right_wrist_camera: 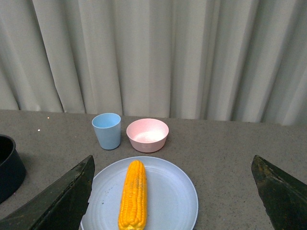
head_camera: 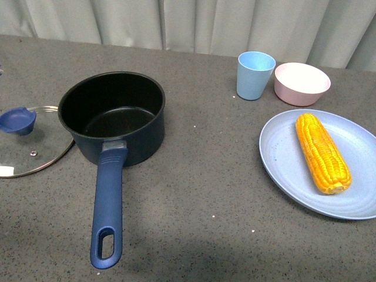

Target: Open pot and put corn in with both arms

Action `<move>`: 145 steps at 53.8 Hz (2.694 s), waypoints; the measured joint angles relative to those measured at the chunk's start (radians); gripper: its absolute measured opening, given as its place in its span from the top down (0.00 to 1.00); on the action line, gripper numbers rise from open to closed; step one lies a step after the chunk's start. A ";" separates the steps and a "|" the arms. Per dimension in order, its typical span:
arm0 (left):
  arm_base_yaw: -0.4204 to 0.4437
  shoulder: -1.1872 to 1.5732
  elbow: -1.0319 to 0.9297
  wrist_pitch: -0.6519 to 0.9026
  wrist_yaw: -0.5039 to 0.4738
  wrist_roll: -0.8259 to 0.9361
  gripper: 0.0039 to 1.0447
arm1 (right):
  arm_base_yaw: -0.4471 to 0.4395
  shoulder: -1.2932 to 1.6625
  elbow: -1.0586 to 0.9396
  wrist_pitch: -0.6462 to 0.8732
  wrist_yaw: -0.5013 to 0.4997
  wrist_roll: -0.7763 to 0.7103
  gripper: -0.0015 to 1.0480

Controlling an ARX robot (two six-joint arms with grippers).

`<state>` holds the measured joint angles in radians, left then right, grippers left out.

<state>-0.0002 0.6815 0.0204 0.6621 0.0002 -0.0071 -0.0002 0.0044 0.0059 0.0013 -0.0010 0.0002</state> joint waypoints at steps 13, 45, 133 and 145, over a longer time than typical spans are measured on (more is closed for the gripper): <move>0.000 -0.144 -0.001 -0.131 0.000 0.000 0.96 | 0.000 0.000 0.000 0.000 0.000 0.000 0.09; 0.000 -0.401 -0.001 -0.377 0.000 0.000 0.96 | 0.000 0.000 0.000 0.000 0.000 0.000 0.09; 0.000 -0.678 -0.001 -0.660 0.000 0.002 0.06 | 0.085 1.505 0.502 0.288 0.126 0.011 0.09; 0.000 -0.678 -0.001 -0.660 0.000 0.002 0.06 | 0.132 1.784 0.689 0.240 0.123 0.123 0.09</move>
<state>-0.0002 0.0040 0.0196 0.0021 0.0002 -0.0048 0.1314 1.7885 0.6952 0.2409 0.1219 0.1234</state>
